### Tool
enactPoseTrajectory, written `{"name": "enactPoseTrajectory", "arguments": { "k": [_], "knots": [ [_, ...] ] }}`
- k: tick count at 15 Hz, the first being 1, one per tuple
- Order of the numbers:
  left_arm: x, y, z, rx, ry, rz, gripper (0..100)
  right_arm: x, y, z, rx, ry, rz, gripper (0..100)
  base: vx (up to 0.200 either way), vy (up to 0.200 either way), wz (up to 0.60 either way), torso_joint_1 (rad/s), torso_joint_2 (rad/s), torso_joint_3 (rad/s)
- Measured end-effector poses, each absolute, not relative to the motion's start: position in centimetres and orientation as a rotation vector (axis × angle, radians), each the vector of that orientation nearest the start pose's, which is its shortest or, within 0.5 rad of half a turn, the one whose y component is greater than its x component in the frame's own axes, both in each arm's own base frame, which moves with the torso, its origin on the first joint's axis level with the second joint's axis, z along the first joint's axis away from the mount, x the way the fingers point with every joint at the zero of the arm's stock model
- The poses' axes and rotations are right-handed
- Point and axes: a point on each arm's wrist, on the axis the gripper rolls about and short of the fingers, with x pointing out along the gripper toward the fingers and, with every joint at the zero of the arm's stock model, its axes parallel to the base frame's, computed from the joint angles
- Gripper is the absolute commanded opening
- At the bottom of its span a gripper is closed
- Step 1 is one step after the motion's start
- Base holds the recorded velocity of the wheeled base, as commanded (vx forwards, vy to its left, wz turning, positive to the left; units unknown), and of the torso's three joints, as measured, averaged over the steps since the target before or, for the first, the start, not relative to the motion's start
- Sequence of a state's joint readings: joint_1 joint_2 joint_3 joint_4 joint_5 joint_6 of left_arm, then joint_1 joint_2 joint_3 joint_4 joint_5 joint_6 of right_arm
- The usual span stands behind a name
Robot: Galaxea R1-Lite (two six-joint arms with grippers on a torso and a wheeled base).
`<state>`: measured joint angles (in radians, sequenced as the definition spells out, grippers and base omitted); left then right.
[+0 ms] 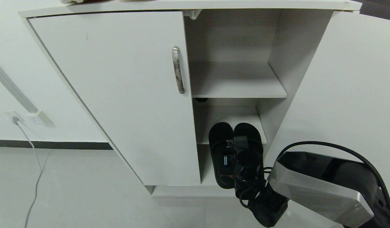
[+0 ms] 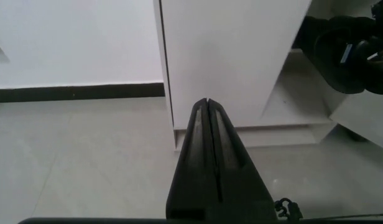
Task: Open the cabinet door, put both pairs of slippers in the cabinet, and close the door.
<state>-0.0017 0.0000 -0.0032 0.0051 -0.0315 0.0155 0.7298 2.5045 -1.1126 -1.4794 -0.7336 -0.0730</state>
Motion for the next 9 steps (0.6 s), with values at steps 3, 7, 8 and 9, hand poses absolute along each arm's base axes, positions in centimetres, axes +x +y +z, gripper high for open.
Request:
{"name": "enactPoseTrajectory", "arguments": {
  "k": [3, 7, 8, 9],
  "knots": [
    [-2.31, -0.07, 7.60, 0.016, 0.000, -0.034, 0, 34.06, 28.36, 2.81, -0.018, -0.062, -0.006, 0, 0.000, 0.000, 0.00, 0.000, 0.00, 0.000],
    [-2.31, -0.07, 7.60, 0.016, 0.000, -0.034, 0, 34.21, 28.25, 2.79, -0.019, -0.061, -0.009, 0, 0.000, 0.000, 0.00, 0.000, 0.00, 0.000],
    [-2.31, -0.07, 7.60, 0.016, 0.000, -0.034, 0, 34.27, 28.21, 2.78, -0.019, -0.060, -0.010, 0, 0.000, 0.000, 0.00, 0.000, 0.00, 0.000],
    [-2.31, -0.07, 7.60, 0.016, 0.000, -0.034, 0, 34.40, 28.12, 2.74, -0.024, -0.055, -0.013, 0, 0.000, 0.000, 0.00, 0.000, 0.00, 0.000]
  ]
}}
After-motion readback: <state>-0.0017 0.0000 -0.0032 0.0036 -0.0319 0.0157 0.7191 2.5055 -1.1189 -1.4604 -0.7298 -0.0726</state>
